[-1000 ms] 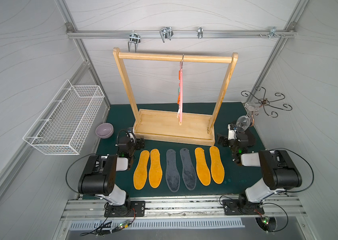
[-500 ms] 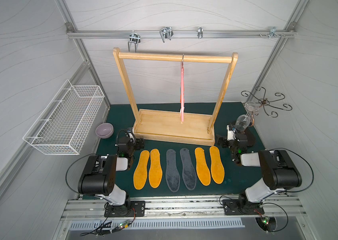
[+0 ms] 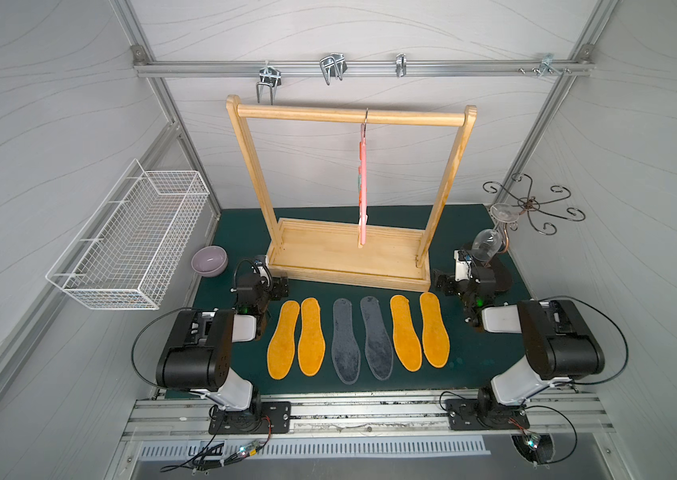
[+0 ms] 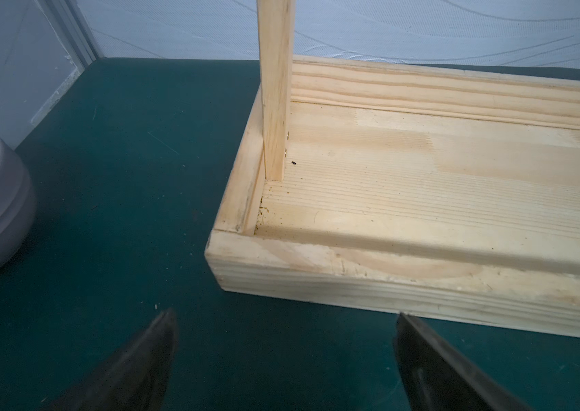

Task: Take the shoe insoles off the hanger
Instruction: Reset both arms

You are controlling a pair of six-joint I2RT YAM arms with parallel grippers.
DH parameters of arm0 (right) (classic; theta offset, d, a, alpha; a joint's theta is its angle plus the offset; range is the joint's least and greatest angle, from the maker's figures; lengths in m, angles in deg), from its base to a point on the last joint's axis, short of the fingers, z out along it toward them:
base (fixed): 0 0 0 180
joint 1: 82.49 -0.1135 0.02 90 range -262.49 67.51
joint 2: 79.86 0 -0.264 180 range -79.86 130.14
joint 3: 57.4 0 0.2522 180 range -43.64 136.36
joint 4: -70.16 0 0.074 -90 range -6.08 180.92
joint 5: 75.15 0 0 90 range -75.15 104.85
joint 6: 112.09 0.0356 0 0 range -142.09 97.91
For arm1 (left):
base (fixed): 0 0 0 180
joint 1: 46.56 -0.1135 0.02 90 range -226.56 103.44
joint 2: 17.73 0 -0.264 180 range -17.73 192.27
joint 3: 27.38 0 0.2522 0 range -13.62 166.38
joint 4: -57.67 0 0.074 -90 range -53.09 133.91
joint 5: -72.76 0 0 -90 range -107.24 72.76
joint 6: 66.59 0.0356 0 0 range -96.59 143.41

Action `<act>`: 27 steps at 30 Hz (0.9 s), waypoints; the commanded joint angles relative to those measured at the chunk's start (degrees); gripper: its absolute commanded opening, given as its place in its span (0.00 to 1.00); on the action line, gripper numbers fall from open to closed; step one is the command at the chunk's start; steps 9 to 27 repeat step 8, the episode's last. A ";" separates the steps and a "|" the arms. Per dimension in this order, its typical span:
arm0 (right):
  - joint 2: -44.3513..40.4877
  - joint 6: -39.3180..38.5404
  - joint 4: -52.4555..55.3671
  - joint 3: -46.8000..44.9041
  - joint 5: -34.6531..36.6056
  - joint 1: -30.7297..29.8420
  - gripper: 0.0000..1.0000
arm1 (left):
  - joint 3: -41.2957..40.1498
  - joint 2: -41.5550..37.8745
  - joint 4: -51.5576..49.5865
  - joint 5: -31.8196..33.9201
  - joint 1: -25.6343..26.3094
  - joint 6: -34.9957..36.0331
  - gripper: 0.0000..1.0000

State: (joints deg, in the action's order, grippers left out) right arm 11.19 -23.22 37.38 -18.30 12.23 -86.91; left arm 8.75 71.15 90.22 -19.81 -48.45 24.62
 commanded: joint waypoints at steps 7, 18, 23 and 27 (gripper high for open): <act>-0.45 -0.63 1.13 0.58 -0.36 -0.16 0.99 | 1.10 -0.22 2.29 0.15 -0.13 -0.86 1.00; -0.47 -0.55 1.11 0.48 -0.92 0.15 0.99 | 1.10 -0.28 2.54 0.22 -0.13 -0.91 1.00; -0.47 -0.55 1.11 0.48 -0.92 0.15 0.99 | 1.10 -0.28 2.54 0.22 -0.13 -0.91 1.00; -0.47 -0.55 1.11 0.48 -0.92 0.15 0.99 | 1.10 -0.28 2.54 0.22 -0.13 -0.91 1.00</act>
